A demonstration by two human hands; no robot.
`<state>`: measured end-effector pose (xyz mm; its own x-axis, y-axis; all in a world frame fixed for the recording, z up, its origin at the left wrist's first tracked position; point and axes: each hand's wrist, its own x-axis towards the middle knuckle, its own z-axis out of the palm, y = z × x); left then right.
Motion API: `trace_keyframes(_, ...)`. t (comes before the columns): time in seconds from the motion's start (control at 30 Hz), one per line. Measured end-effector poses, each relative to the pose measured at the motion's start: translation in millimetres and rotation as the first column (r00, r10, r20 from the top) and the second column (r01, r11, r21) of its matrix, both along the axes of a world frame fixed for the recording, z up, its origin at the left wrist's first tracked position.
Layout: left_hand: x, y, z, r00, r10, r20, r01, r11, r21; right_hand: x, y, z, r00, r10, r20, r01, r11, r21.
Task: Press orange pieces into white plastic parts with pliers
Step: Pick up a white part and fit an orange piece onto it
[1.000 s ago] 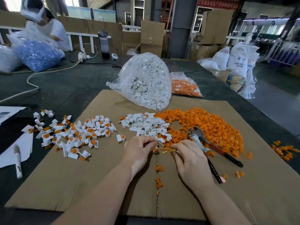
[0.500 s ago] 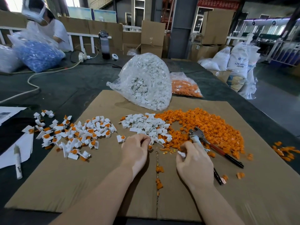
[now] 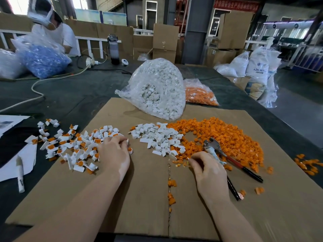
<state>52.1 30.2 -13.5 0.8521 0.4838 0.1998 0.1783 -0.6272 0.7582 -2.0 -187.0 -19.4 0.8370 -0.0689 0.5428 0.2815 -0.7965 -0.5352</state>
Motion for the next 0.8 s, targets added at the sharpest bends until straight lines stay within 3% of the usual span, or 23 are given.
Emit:
trace_keyframes(0.07, -7.2, -8.4, 1.3, 0.997, -0.039, 0.070, 0.034, 0.997, 0.068, -0.5, -0.1, 1.6, 0.999, 0.047, 0.007, -0.047, 0.996, 0.076)
trace_keyframes(0.13, -14.1, -21.0, 2.8, 0.971, -0.210, 0.113, 0.199, 0.975, 0.099, -1.2, 1.1, 3.2, 0.993, 0.118, -0.006, -0.116, 0.982, 0.146)
trace_keyframes(0.23, -22.6, -45.3, 6.2, 0.858, -0.506, 0.092, 0.504, 0.863, 0.044, -1.3, 3.4, 4.1, 0.980, 0.196, -0.022, -0.187, 0.960, 0.210)
trace_keyframes(0.33, -26.7, -66.7, 6.1, 0.764, -0.643, 0.058, 0.645, 0.764, -0.018, -2.0, 4.3, 4.9, 0.962, 0.274, -0.014, -0.262, 0.934, 0.244)
trace_keyframes(0.47, -27.1, -75.7, 5.1, 0.776, -0.625, 0.083, 0.629, 0.758, -0.170, -0.2, 2.2, 2.4, 0.963, 0.264, -0.054, -0.245, 0.941, 0.231)
trace_keyframes(0.67, -26.0, -64.5, 0.7, 0.860, -0.489, 0.143, 0.509, 0.815, -0.277, 6.3, -1.8, -3.0, 0.999, -0.038, -0.021, 0.039, 0.998, 0.048)
trace_keyframes(0.8, -24.6, -66.3, -0.9, 0.861, -0.493, 0.123, 0.508, 0.828, -0.239, 10.0, 1.2, 0.0, 0.999, 0.019, 0.043, -0.012, 0.987, -0.158)
